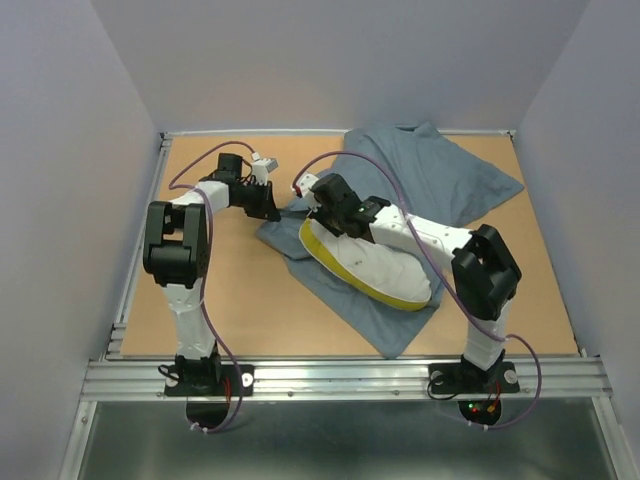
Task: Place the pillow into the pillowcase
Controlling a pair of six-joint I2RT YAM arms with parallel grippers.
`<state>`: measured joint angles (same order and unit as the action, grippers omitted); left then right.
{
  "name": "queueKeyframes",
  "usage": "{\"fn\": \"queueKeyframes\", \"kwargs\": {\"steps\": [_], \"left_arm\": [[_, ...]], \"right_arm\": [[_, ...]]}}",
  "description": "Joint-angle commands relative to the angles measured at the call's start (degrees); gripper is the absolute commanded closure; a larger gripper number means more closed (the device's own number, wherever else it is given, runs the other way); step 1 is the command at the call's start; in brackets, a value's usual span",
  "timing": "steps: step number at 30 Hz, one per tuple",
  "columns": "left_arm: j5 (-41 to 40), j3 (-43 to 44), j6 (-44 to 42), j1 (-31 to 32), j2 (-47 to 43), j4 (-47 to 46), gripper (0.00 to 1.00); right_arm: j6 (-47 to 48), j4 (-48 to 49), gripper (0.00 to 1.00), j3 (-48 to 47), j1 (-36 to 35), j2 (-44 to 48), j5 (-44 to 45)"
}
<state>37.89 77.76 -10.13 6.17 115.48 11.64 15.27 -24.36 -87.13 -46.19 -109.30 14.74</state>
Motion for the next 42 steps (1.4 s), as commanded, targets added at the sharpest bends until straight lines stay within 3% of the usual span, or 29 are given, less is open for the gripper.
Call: {"fn": "queueKeyframes", "kwargs": {"steps": [1,3,4,5,6,8,9,12,17,18,20,22,26,29,32,34,35,38,42], "left_arm": [[10.96,-1.89,0.91,-1.16,-5.86,7.69,1.0],[13.35,-6.37,1.6,-1.08,-14.28,9.19,1.0],[13.35,-7.78,2.04,-1.08,-14.32,9.1,1.0],[13.7,-9.01,2.57,-1.08,-17.02,8.76,1.0],[14.49,-10.68,2.83,-0.9,-17.65,8.75,1.0],[15.28,-11.57,4.49,-0.55,-17.84,8.14,1.0],[16.76,-11.66,5.11,-0.29,-17.57,7.88,1.0],[18.36,-10.79,7.75,0.15,-16.69,6.56,1.0],[18.8,-8.5,8.81,0.86,-16.69,6.73,1.0],[18.97,-8.24,8.64,0.86,-16.78,7.6,1.0],[19.59,-8.58,7.76,0.86,-17.39,9.18,1.0],[19.59,-9.37,6.27,0.86,-18.18,10.15,1.0],[18.19,-10.69,-0.04,0.77,-20.03,16.3,1.0],[15.99,-12.71,-3.58,0.77,-20.91,21.23,1.0],[14.41,-13.51,-8.93,0.77,-21.26,27.45,1.0],[13.44,-12.64,-10.08,0.07,-22.66,28.26,1.0],[13.35,-9.93,-14.26,0.07,-22.49,32.7,1.0],[12.21,-5.79,-19.03,-1.24,-21.09,38.79,1.0],[9.85,0.01,-25.1,-4.06,-20.12,47.31,1.0]], "right_arm": [[9.42,15.65,1.0,7.48,3.38,3.3,11.8],[8.39,16.8,0.99,9.42,5.49,5.13,8.84],[8.46,16.63,0.99,10.22,5.76,5.15,5.68],[8.03,13.84,0.75,10.23,4.89,7.49,4.08],[7.15,9.98,0.65,9.36,4.63,8.3,-2.55],[1.98,0.25,0.55,6.21,4.01,10.15,-8.74],[0.83,-2.51,0.37,5.32,2.61,11.81,-14.25],[0.2,-4.91,0.2,6.35,-1.33,16.37,-21.05],[7.23,-5.44,0.11,12.68,-8.91,16.49,-15.28],[7.84,-5.44,0.02,14.78,-9.61,15.7,-12.22],[7.85,-5.35,0.0,15.59,-9.7,11.93,-4.86],[6.19,-3.42,0.0,16.38,-9.09,9.64,0.7],[4.42,1.32,0.13,15.77,-5.32,7.96,6.87],[4.94,3.97,0.34,13.3,-1.1,6.56,9.07],[8.54,11.58,0.7,10.68,3.9,4.36,11.79],[15.53,17.82,0.85,10.67,5.49,2.51,15.3],[19.06,28.3,0.88,11.45,6.98,1.9,17.84],[26.98,35.77,0.89,10.24,9.62,-1.96,19.36],[37.54,53.49,0.92,12.43,12.7,-5.39,21.99]]}}
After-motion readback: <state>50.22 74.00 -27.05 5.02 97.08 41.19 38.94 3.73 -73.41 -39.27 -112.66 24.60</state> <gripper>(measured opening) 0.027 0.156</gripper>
